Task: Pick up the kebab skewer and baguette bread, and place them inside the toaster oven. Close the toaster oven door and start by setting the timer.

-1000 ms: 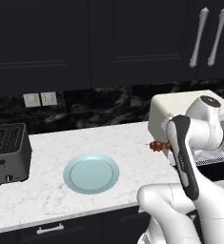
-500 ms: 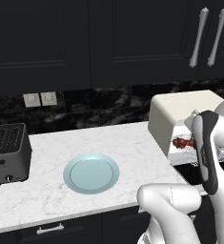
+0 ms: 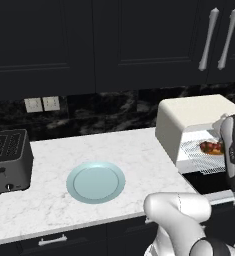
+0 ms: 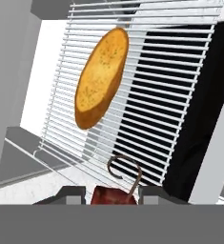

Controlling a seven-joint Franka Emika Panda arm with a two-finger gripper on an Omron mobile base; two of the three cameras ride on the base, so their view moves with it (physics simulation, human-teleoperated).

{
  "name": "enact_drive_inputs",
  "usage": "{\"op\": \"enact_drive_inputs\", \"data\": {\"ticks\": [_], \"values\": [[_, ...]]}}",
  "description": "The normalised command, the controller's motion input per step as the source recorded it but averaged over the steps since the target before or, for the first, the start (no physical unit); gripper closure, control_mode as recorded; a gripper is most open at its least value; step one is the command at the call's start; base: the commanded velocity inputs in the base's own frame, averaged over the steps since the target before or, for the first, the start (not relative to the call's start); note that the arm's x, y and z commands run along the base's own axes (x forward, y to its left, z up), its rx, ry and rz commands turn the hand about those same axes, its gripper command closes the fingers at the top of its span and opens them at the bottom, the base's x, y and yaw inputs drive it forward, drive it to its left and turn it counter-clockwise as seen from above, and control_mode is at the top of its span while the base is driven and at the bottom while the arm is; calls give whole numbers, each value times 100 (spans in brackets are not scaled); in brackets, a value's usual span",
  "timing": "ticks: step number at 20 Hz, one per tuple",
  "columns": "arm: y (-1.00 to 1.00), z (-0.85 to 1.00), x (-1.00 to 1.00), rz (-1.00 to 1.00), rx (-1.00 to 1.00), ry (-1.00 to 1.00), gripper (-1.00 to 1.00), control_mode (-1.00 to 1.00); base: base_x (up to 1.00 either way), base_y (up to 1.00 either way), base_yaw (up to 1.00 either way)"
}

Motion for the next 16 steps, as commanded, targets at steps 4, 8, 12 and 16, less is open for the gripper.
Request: {"op": "enact_drive_inputs", "data": {"ticks": [4, 8, 12, 16], "values": [[-44, 0, 29, 0, 0, -5, 100, -100, 0, 0, 0], [-27, -12, 35, 0, 0, -8, 100, -100, 0, 0, 0], [-1, -25, 39, 0, 0, -4, 100, -100, 0, 0, 0], [-20, -28, 45, 0, 0, -6, 100, -100, 0, 0, 0]]}}
